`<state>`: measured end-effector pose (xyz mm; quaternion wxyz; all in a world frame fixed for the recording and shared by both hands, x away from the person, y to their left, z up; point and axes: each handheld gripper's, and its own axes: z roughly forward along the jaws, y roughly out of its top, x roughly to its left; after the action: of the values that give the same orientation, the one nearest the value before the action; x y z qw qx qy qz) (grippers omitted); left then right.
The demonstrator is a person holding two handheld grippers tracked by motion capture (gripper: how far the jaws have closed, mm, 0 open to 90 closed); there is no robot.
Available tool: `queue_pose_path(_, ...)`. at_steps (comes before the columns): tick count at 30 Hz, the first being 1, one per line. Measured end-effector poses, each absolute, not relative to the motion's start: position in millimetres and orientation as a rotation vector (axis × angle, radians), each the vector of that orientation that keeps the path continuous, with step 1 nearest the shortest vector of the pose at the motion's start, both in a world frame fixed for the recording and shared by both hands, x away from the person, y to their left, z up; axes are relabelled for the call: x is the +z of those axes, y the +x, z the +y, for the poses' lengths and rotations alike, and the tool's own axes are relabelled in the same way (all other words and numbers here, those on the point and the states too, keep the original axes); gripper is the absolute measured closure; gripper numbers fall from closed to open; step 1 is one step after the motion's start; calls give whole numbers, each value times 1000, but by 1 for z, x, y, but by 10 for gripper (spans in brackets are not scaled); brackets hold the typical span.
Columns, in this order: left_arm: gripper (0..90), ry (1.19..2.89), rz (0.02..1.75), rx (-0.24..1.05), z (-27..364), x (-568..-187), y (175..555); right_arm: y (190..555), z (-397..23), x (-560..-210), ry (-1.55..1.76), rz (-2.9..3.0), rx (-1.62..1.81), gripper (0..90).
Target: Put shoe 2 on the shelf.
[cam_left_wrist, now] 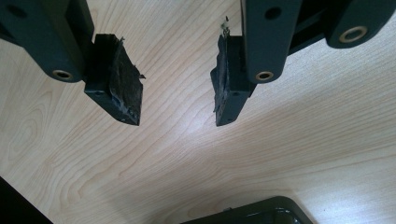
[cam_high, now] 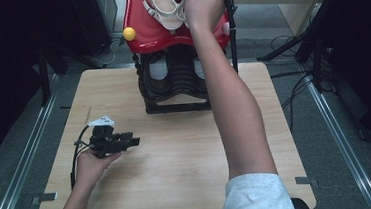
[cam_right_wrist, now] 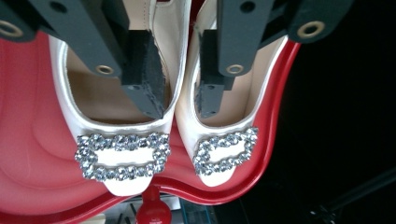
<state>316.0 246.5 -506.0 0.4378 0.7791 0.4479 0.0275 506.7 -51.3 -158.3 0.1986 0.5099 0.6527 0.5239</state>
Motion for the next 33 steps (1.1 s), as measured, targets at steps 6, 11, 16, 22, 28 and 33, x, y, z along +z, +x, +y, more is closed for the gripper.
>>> queue_pose_path(6, 518, 1941, 1112, 71, 246, -506, 316, 505, -63, -153, 1425, 1843, 1483, 658)
queue_pose_path(11, 516, 1946, 1109, 71, 246, -507, 316, 503, -76, -152, 1414, 1839, 1468, 658)
queue_pose_path(16, 516, 1944, 1112, 78, 245, -507, 317, 502, -89, -153, 1422, 1833, 1480, 645)
queue_pose_path(22, 515, 1940, 1102, 79, 243, -508, 317, 500, -106, -158, 1405, 1841, 1515, 614)
queue_pose_path(28, 512, 1960, 1100, 67, 241, -508, 320, 497, -127, -165, 1385, 1847, 1537, 570)
queue_pose_path(33, 509, 1969, 1096, 76, 238, -508, 322, 493, -143, -168, 1361, 1861, 1541, 537)
